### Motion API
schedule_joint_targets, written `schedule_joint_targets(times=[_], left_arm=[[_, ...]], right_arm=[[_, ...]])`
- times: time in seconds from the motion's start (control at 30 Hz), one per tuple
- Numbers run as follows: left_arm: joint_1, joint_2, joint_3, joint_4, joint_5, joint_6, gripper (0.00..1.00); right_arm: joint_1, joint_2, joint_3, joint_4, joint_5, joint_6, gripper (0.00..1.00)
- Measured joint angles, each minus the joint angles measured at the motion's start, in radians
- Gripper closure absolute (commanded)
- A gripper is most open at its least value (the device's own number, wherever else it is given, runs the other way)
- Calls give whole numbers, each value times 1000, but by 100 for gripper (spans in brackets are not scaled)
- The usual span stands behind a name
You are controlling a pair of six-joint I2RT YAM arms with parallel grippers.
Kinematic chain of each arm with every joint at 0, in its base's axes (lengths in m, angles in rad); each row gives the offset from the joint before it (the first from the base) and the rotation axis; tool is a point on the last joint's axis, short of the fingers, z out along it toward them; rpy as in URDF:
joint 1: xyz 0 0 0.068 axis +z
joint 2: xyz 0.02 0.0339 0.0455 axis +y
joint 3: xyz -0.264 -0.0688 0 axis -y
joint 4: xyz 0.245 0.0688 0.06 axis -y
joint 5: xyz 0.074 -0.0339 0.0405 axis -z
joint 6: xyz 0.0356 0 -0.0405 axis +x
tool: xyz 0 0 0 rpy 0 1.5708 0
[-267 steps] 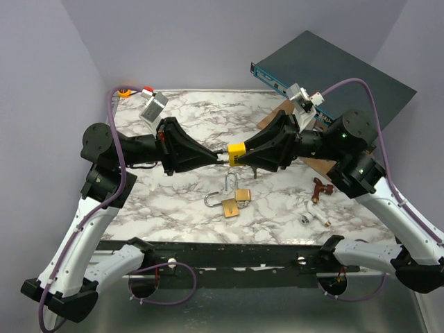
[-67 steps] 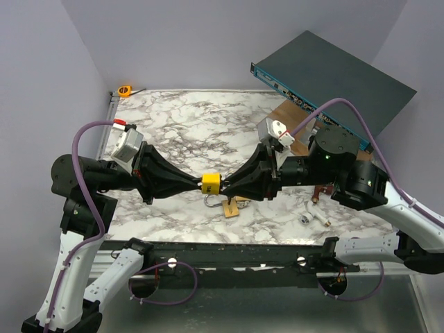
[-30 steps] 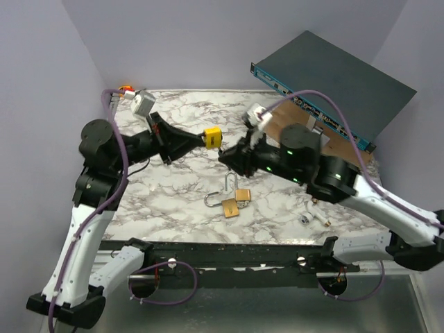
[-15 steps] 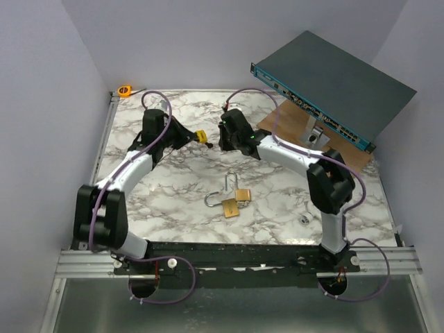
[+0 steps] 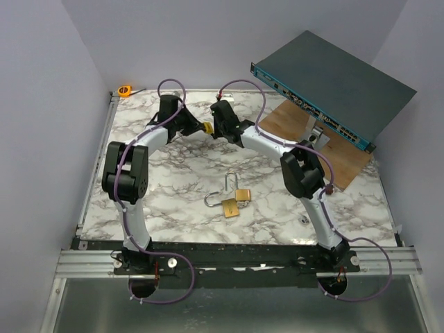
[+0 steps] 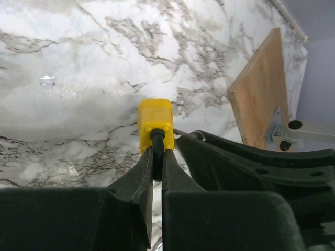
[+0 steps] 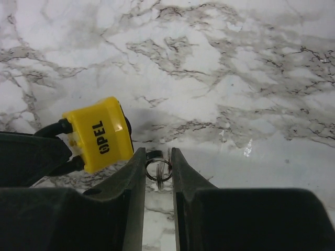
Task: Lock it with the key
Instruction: Place the lock at the center of the board, then place the key at the center of the board.
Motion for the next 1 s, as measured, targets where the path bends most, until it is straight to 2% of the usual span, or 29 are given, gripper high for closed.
schedule_joint_targets(times=[0.17,0.2,0.3,0.4,0.43,0.47,0.77,0.97,1.0], left_arm=[[1,86,27,-22,15,2,100],[2,97,29,-26,20,2,96],[2,108,29,-44,28,3,74],[4,110,29,-60,31,3,57],[4,110,29,-61,30,1,15],[5,110,29,-65,29,3,2],[7,108,30,-122,13,10,2],[8,36,3,-165,-54,33,2],[8,14,0,-174,-66,40,1]], right_arm=[[-11,56,47,-10,18,-14,99],[-13,68,56,-13,19,-17,99],[-18,100,86,-28,20,-23,99],[-18,129,121,-42,19,-26,99],[-18,137,132,-48,19,-26,99],[-18,143,140,-54,19,-27,99],[-17,157,161,-68,12,-19,95],[-15,153,129,-67,-10,2,82],[-14,153,122,-68,-13,5,76]])
